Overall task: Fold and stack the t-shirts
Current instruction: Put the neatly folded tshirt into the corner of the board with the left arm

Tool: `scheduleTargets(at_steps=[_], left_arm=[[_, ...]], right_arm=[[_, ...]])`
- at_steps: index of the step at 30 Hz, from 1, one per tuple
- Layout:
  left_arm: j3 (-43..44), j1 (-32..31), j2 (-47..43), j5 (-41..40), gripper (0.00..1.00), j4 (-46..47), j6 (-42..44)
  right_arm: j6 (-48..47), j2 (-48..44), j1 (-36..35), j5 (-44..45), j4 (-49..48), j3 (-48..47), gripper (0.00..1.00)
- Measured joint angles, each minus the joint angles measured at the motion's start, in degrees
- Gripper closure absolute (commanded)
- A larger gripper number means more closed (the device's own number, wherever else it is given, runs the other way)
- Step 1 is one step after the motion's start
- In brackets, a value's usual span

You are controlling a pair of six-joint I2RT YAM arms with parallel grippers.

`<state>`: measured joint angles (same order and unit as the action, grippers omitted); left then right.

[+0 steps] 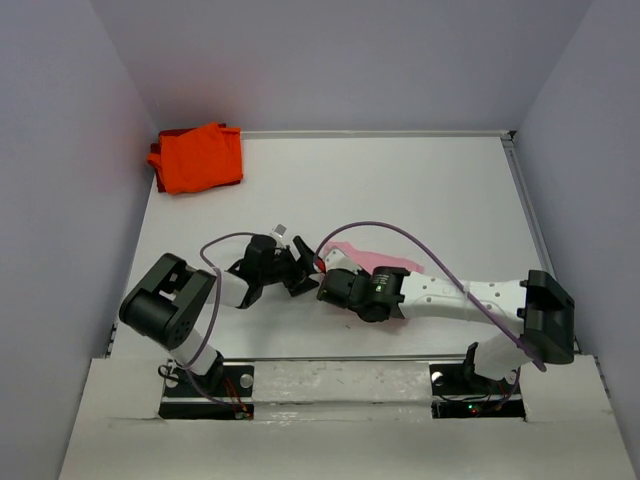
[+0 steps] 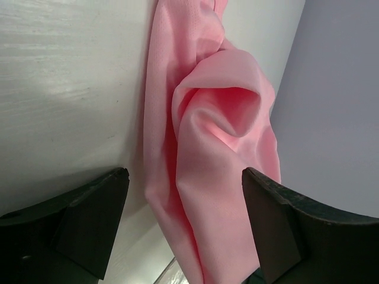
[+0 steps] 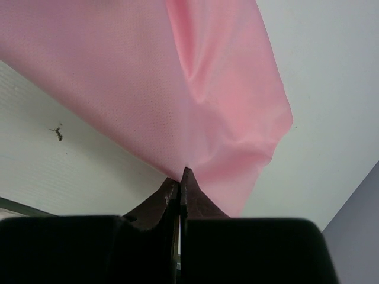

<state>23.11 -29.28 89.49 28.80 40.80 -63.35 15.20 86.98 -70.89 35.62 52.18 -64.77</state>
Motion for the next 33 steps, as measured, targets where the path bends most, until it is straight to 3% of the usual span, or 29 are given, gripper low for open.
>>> scheduleTargets(at_steps=[21, 25, 28, 31, 32, 33], left_arm=[[4.3, -4.0, 13.2, 2.5, 0.09, 16.1, -7.1], [5.7, -4.4, 15.0, 2.5, 0.12, 16.9, -7.4], [6.6, -4.5, 16.4, 2.6, 0.17, 17.6, -7.6], [7.7, -4.7, 18.1, 2.6, 0.35, 18.7, -7.7], [8.0, -4.8, 19.0, 2.7, 0.49, 19.2, -8.0], [8.1, -4.9, 19.7, 2.6, 0.55, 19.7, -8.1]], right_arm=[[0.2, -1.1, 0.0, 0.4, 0.1, 0.0, 1.00], [0.3, -1.1, 0.0, 0.4, 0.1, 0.1, 1.00], [0.5, -1.1, 0.0, 0.4, 0.1, 0.2, 1.00], [0.8, -1.2, 0.0, 0.3, 0.1, 0.7, 1.00], [0.9, -1.3, 0.0, 0.3, 0.2, 0.9, 1.00], [1.0, -1.4, 0.0, 0.3, 0.3, 1.0, 1.00]])
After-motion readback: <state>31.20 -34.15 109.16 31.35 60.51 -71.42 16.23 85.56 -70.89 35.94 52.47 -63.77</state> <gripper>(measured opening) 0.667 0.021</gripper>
